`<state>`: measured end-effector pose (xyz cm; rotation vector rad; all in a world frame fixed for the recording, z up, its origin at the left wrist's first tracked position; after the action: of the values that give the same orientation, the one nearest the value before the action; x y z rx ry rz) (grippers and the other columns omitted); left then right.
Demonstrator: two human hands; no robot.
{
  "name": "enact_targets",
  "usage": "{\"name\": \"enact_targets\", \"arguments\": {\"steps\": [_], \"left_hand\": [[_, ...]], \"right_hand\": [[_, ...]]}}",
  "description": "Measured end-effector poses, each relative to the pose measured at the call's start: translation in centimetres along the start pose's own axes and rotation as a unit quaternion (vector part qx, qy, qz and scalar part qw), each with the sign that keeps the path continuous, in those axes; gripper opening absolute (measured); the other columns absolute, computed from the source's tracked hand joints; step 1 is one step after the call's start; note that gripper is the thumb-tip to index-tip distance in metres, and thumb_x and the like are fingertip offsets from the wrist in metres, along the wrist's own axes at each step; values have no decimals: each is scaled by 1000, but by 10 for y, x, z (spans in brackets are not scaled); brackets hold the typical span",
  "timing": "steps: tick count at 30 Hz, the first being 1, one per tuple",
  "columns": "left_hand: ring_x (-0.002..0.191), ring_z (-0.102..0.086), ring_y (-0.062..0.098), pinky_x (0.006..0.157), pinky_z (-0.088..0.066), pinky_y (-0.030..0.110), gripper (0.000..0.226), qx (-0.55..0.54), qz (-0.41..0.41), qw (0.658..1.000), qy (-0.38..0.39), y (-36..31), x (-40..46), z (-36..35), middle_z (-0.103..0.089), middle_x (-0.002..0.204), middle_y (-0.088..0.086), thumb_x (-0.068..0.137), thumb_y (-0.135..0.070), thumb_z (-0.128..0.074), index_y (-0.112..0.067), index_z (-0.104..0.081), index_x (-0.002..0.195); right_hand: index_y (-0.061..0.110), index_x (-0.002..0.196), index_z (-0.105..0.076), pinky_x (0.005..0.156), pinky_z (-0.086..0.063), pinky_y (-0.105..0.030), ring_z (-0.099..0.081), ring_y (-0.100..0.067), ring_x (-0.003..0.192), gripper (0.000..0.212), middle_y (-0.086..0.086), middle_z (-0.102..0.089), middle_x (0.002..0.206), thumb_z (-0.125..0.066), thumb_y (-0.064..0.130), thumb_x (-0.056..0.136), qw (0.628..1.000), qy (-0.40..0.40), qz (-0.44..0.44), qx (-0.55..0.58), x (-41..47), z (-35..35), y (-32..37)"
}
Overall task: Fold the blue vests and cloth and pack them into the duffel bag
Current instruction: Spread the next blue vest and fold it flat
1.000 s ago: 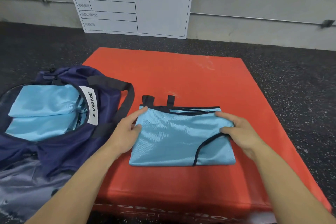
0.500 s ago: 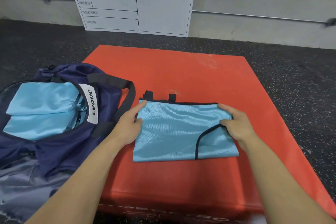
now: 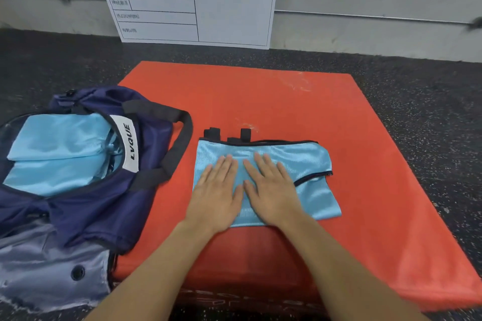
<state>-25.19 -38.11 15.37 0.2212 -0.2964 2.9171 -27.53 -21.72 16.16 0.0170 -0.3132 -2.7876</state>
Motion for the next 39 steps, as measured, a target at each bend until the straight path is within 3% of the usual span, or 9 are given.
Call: {"name": "enact_targets", "arguments": {"steps": [5, 9, 13, 15, 18, 23, 28, 31, 39], "left_hand": [[156, -1, 12, 126, 2, 34, 85, 15, 73, 997, 31, 38, 1, 10, -5, 169, -1, 89, -59, -5, -17, -13, 162], [156, -7, 15, 126, -1, 35, 83, 23, 80, 996, 14, 39, 0, 18, -12, 168, 4, 90, -52, -4, -11, -20, 160], [154, -20, 21, 127, -9, 40, 70, -3, 16, 1000, -22, -3, 0, 14, -28, 164, 9, 96, -37, -16, -5, -35, 155], [154, -17, 19, 127, -10, 40, 70, 3, -4, 1000, 1, -18, -5, 5, -25, 165, 8, 96, -38, -13, -7, -31, 156], [154, -19, 18, 126, -14, 41, 71, 13, 13, 1000, 4, -1, -7, 1, -26, 165, 7, 97, -43, -16, -8, -32, 156], [156, -2, 13, 125, 3, 34, 83, 20, 89, 996, 20, 47, -1, 10, -7, 169, 2, 90, -54, 0, -14, -14, 162], [154, -20, 23, 126, -13, 45, 70, 33, 66, 997, -25, 3, -8, 8, -29, 163, 12, 99, -40, -14, -4, -34, 155], [155, -12, 19, 126, -12, 44, 69, 17, 20, 1000, 3, -24, -12, -6, -20, 167, 8, 99, -40, -11, -7, -26, 158], [156, -12, 18, 127, -6, 40, 78, 35, 121, 992, -9, 52, -4, 9, -19, 167, 6, 94, -50, -8, -10, -25, 159]], "right_hand": [[31, 163, -5, 128, 3, -42, 9, -18, 158, 65, 1, 3, 172, -14, 56, 104, 991, 3, -122, -58, -7, 16, -70], [21, 164, -10, 128, 1, -46, 6, -20, 158, 66, -2, -2, 172, -8, 49, 104, 976, -28, -208, -65, -14, 24, -89], [12, 157, -35, 126, -15, -53, -17, -29, 156, 71, -11, -25, 167, -11, 46, 100, 996, -60, -60, -34, -4, 17, -30], [17, 160, -31, 126, -14, -53, -13, -26, 157, 73, -8, -21, 169, -8, 50, 98, 999, -26, 9, -25, -4, 3, -4], [28, 163, -17, 128, -3, -47, -1, -21, 158, 79, -1, -7, 171, 0, 59, 92, 998, 2, -47, -33, -2, 5, -19], [23, 164, -7, 127, 1, -46, 7, -20, 158, 66, -2, 0, 172, -11, 51, 104, 979, -23, -195, -57, -11, 22, -83], [22, 164, -8, 128, 0, -48, 4, -22, 158, 64, -4, -3, 172, -21, 44, 106, 993, -61, -95, -18, 0, 22, -36], [29, 163, -12, 128, 1, -47, 4, -20, 158, 71, 0, -2, 172, -1, 51, 96, 1000, -9, 2, -14, -3, 7, 0], [23, 164, -10, 127, 3, -46, 6, -21, 158, 67, -3, -4, 172, -6, 49, 103, 980, -33, -187, -53, -10, 19, -76]]}}
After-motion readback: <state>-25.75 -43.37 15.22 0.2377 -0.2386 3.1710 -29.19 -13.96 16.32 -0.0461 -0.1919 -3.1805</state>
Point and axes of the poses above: each hand's wrist, its own x-axis towards the middle knuckle, its own z-axis out of the back of the hand, y = z × x, the point moved 1 cm from there along x, towards the middle knuckle
